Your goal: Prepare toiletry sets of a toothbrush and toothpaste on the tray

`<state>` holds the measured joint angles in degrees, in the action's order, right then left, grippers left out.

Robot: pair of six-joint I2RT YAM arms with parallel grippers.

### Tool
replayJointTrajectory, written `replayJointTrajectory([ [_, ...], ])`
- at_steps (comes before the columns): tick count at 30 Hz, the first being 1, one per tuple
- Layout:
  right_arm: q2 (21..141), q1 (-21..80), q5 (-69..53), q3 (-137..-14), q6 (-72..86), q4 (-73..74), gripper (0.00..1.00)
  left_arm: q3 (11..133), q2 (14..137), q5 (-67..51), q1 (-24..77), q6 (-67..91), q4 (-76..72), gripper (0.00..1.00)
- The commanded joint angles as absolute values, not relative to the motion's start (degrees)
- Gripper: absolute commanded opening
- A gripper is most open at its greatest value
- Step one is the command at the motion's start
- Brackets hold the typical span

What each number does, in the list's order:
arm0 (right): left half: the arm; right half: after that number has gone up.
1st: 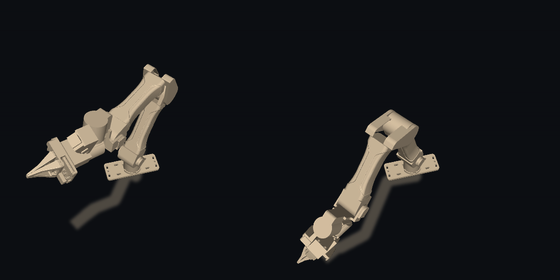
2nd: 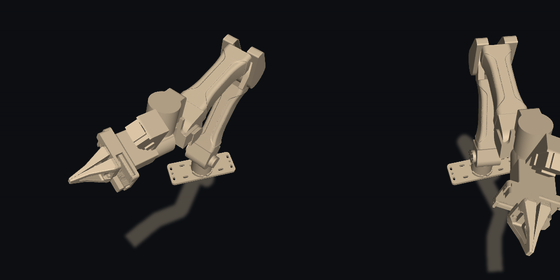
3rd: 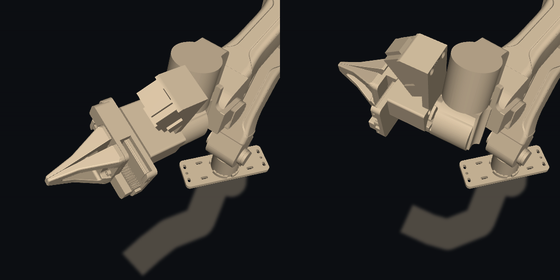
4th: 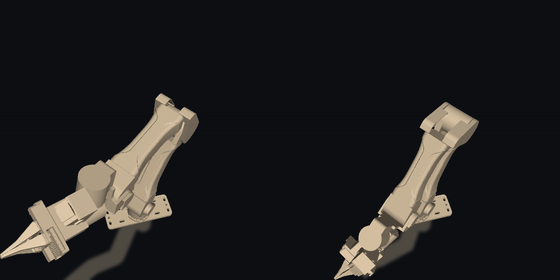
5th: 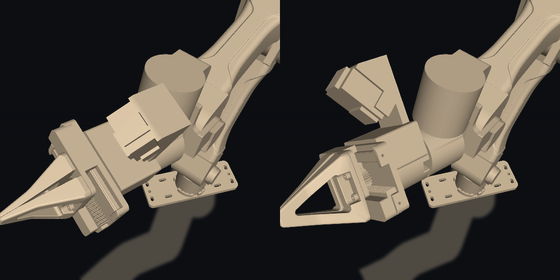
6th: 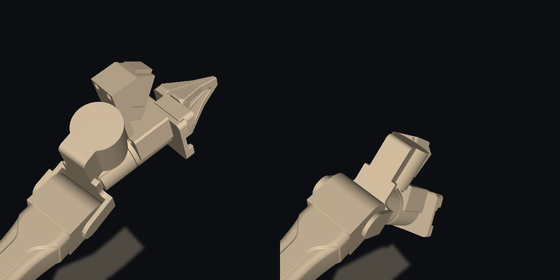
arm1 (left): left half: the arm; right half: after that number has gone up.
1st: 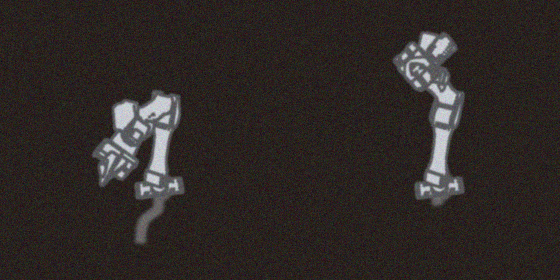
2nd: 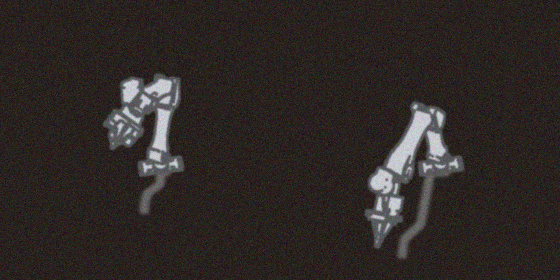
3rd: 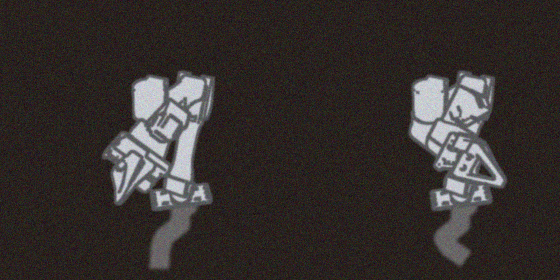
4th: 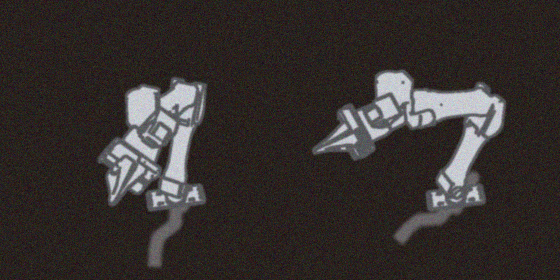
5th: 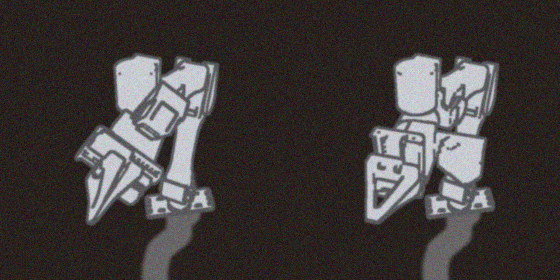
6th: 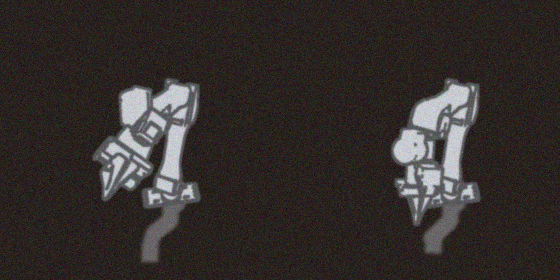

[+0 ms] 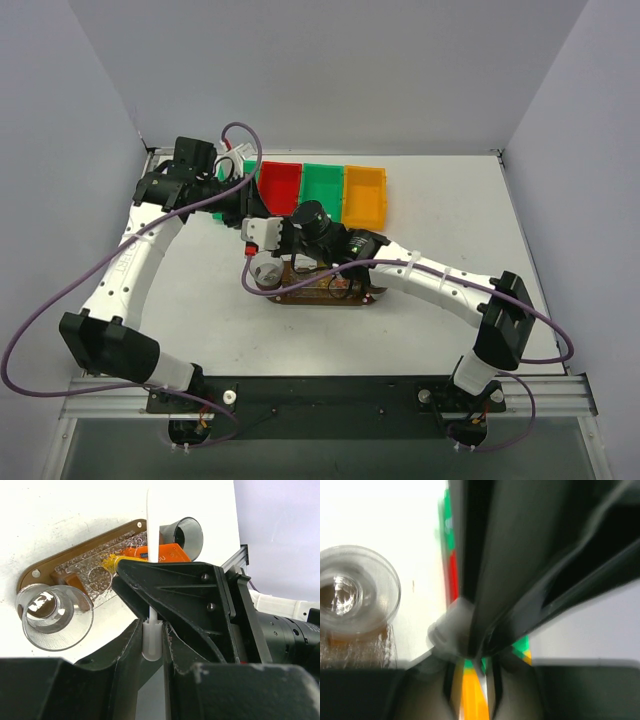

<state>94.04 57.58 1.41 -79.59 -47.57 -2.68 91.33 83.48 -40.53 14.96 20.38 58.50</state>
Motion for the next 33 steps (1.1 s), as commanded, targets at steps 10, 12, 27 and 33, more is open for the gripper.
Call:
replayJointTrajectory([
  [10,91.06,56.16,7.56,-76.03,-50.45,-6.24,0.00,95.80,84.11,-49.57,15.73,24.52,56.78,0.29],
  [12,90.97,55.90,7.56,-75.94,-49.66,-6.33,0.00,96.94,84.81,-49.66,15.73,25.05,55.03,0.41],
  [27,84.91,51.86,5.63,-75.67,-37.98,-6.42,0.00,91.16,81.32,-40.54,7.40,38.39,23.16,0.84],
  [33,80.61,48.44,3.96,-76.99,-28.58,-5.45,0.00,89.12,77.79,-32.53,2.37,35.78,27.75,0.84],
])
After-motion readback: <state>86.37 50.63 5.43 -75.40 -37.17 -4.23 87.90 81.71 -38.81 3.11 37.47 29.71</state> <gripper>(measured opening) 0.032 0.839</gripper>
